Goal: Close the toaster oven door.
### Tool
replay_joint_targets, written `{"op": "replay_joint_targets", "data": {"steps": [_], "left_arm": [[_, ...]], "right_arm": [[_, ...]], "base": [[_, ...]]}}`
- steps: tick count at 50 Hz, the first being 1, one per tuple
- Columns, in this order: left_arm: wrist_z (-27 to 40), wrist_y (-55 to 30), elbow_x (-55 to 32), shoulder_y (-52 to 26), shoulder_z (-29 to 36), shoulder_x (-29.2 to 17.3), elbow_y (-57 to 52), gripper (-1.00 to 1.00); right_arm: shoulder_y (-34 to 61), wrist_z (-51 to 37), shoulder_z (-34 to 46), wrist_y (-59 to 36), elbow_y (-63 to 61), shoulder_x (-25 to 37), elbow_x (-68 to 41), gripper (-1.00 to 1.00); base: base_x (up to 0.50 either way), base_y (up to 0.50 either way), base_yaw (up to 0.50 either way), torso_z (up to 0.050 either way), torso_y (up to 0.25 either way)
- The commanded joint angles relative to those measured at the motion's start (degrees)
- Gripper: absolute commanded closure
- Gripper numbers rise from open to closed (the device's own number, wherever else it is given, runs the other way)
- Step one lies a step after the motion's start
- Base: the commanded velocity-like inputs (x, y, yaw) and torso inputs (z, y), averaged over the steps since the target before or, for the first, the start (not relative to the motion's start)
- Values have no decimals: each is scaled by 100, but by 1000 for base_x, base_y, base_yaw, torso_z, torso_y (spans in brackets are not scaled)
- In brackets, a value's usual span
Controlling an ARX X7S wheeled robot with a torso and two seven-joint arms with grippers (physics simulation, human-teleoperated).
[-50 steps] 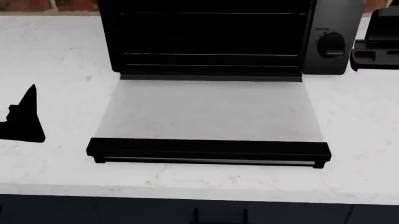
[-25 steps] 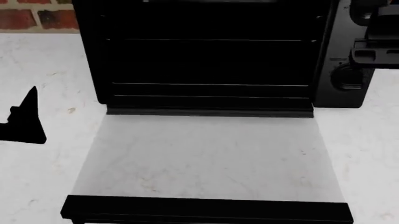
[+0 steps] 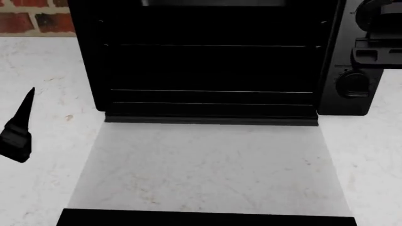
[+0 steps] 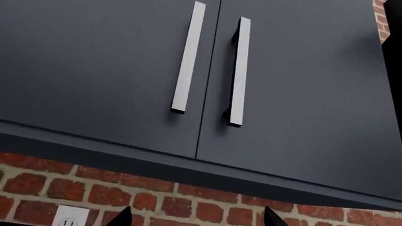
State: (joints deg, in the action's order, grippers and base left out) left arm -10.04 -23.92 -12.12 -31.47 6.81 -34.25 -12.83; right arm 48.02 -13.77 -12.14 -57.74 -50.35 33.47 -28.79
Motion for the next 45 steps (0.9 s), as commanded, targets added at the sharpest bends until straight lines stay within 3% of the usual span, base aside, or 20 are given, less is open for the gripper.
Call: {"op": "replay_joint_targets", "data": {"steps": [1, 8, 16, 28, 45], "left_arm": [[-914, 1756, 827, 288, 560, -1044, 283, -100], [-1145, 2906, 1556, 531, 792, -1768, 641, -100], [-1208, 3671, 2229, 480, 1016, -2173, 965, -100], [-1255, 4433, 2719, 495, 1298, -2408, 1225, -100], [-1376, 4774, 3125, 470, 1596, -2451, 1465, -100]], "right_arm": [[52, -28, 4, -40, -43, 4, -64, -100], [74, -45, 143, 74, 53, -55, -19, -100], [60, -61, 6, -1, -38, -27, -113, -100], [-8, -80, 23, 65, -20, -25, -106, -100], [-21, -131, 0, 30, -67, -8, -169, -100]], "base": [[0, 0, 0, 0, 0], [0, 0, 0, 0, 0], [0, 0, 0, 0, 0], [0, 0, 0, 0, 0], [0, 0, 0, 0, 0]]}}
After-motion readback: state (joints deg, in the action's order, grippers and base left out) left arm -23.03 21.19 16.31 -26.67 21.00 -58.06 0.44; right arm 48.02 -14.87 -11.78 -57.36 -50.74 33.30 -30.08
